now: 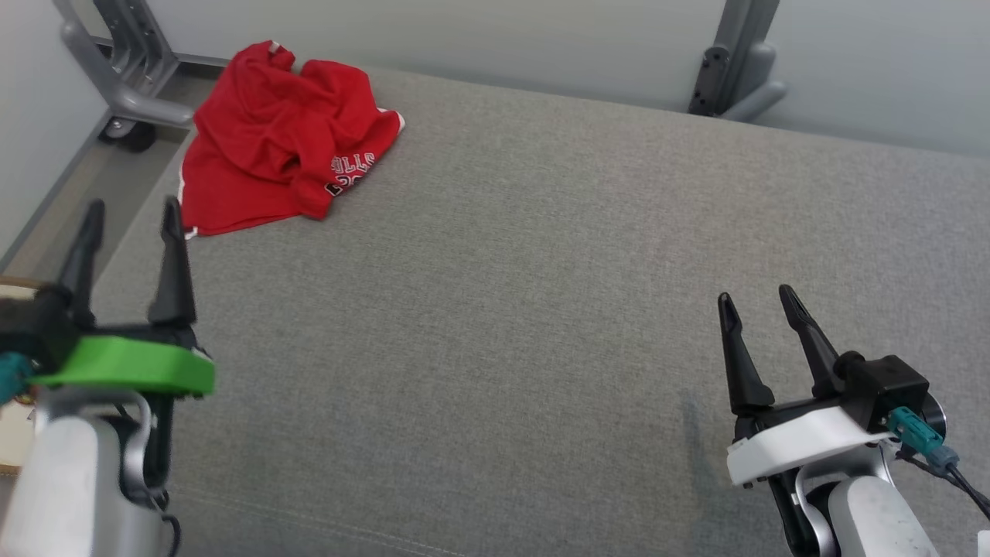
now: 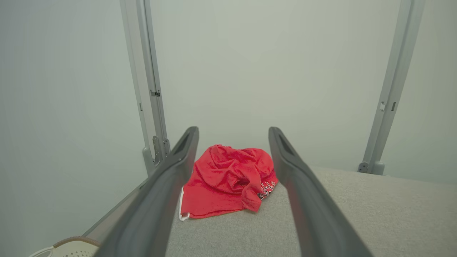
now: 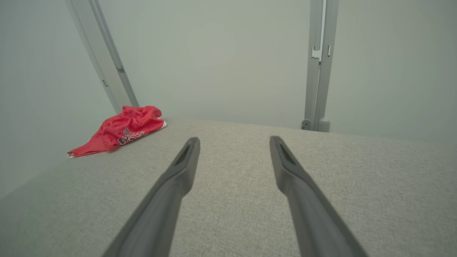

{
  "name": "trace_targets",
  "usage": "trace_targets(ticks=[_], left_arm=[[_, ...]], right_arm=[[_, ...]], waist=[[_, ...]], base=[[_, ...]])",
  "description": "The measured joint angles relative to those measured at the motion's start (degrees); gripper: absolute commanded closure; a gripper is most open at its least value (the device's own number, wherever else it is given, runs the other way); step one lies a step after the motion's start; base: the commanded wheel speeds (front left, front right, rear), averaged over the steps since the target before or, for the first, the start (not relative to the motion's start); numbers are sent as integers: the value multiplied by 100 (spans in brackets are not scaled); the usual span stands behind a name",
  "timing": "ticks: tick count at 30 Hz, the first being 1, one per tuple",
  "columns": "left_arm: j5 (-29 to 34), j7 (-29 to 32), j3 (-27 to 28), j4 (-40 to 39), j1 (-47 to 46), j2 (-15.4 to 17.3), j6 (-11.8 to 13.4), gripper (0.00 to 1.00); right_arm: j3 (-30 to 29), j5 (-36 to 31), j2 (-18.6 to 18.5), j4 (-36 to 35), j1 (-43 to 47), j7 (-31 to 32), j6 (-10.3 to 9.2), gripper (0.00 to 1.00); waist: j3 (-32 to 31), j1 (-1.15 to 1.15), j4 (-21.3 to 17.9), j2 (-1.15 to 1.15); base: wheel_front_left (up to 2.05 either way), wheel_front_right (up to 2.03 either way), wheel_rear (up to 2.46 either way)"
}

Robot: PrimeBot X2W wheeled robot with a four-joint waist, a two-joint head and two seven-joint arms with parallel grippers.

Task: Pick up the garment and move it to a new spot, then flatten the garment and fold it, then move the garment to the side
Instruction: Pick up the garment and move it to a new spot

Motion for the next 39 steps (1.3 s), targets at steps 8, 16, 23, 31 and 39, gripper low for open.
trace_targets(ticks=[8,16,23,31,39], left_arm=[[-286,1291,19,726,-1944,946,-254,0],[-555,2240,194,2161,-3388,1383,-199,0],[-665,2902,69,3286,-3631,1474,-202,0],[-682,2906,-69,3860,-3718,1481,-223,0],[-659,2576,-174,4195,-3873,1494,-250,80]], right_arm=[[48,-314,-1,-283,-419,103,0,0],[20,-383,-4,-456,-676,51,0,0],[-70,-421,-8,-532,-739,-10,0,0],[-92,-452,-7,-576,-777,-31,0,0],[-116,-503,-4,-624,-801,-31,0,0]], waist=[[633,0,-532,0],[1401,0,-1126,0],[2029,1,-1577,0],[2482,1,-1903,0],[2504,1,-1932,0]], base=[[0,0,0],[0,0,0],[0,0,0],[0,0,0],[0,0,0]])
